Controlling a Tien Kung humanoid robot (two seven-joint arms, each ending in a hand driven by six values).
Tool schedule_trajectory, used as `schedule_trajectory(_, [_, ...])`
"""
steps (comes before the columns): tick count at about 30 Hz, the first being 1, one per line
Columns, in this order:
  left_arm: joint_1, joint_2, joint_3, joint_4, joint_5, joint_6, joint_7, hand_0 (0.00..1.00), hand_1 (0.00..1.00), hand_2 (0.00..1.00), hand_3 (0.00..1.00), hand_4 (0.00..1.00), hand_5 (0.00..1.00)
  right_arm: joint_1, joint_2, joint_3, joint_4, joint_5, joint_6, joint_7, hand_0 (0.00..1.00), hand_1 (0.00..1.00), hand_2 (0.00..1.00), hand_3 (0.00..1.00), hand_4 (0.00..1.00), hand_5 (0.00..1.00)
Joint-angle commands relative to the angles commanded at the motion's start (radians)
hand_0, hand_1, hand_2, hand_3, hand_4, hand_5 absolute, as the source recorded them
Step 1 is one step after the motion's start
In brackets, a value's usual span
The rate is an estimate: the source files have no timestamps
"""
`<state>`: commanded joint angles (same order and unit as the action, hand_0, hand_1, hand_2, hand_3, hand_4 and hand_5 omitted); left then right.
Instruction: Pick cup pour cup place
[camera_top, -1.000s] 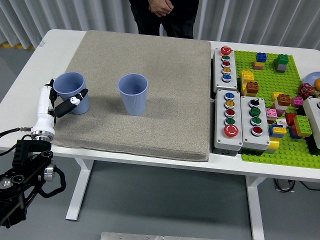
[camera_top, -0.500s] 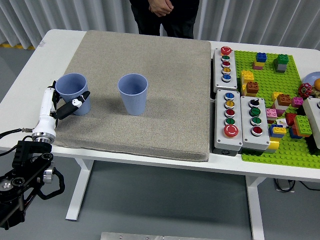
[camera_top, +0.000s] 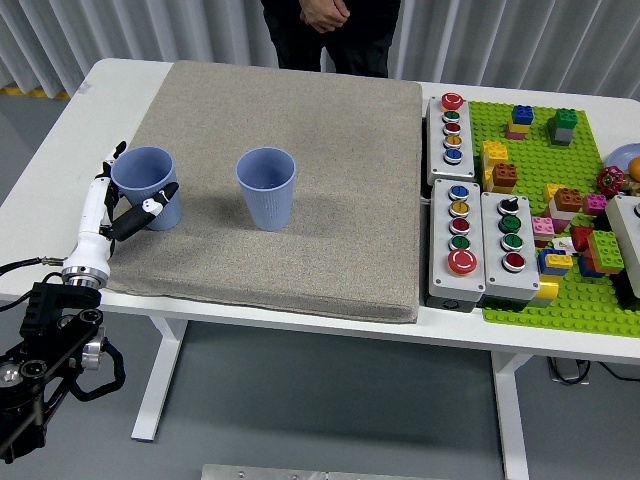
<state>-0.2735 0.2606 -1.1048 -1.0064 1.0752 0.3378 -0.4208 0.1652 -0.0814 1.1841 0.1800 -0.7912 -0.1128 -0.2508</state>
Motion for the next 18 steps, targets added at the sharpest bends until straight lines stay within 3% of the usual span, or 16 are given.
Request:
schedule_trajectory(7, [0.032,0.005,-0.038,-0.044,0.032,-0.013,0.012,0.825,0.827,0.998,0.998,0.998,0.540,0.003,-0.001,0.001,0.000,0.001,0.000,0.001,0.723,0.694,0.746,0.703,0.325,0.271])
schedule_trajectory(13, [0.087,0.028,-0.068,-0.130,0.054,-0.028,0.027,0.844,0.843,0.998,0.998,0.998,0.561,0.005,-0.003,0.003,0.000,0.000,0.001,0.003,0.724,0.694,0.745,0.704,0.325,0.270])
schedule_trajectory(18, [0.133,0.035,-0.138,-0.231,0.034,-0.021,0.037,0.858,0.855,0.998,0.998,0.998,0.594,0.004,-0.004,0.008,0.000,-0.005,0.002,0.003,0.724,0.694,0.746,0.704,0.326,0.274])
